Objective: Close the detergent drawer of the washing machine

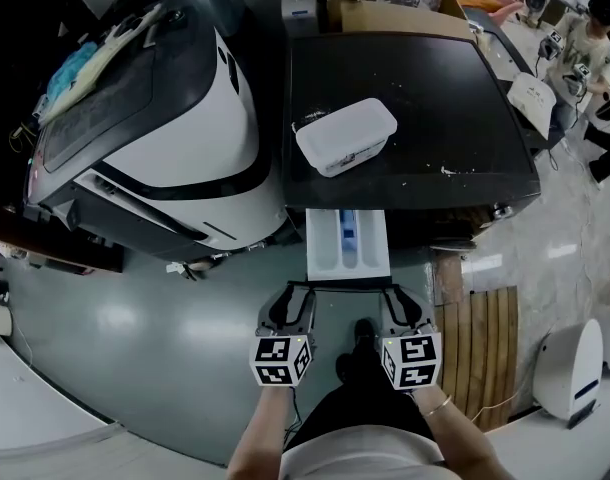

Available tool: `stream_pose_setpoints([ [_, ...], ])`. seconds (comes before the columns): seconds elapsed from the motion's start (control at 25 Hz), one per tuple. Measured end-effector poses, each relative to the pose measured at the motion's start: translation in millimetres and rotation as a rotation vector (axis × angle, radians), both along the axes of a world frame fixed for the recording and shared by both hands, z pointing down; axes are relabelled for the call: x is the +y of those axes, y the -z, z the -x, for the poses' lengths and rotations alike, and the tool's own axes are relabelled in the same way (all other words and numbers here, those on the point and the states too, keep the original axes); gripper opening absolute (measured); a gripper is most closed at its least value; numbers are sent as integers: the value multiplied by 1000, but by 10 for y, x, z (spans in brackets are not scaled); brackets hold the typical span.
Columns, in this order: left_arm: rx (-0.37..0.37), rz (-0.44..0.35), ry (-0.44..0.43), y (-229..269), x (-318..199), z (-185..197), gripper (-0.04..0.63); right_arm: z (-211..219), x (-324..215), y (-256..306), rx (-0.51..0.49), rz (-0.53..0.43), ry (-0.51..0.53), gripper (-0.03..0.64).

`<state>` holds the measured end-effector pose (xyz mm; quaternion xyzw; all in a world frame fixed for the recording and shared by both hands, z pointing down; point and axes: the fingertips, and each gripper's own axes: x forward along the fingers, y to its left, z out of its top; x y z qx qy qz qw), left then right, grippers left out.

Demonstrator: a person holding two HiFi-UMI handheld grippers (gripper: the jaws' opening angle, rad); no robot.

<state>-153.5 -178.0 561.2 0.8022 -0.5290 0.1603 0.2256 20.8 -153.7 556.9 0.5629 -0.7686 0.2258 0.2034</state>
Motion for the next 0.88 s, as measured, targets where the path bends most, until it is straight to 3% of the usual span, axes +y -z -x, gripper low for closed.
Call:
stream_pose_setpoints([
  [0.88, 1, -8, 39, 33, -338, -22, 150, -28, -341, 39, 5, -11, 15, 91],
])
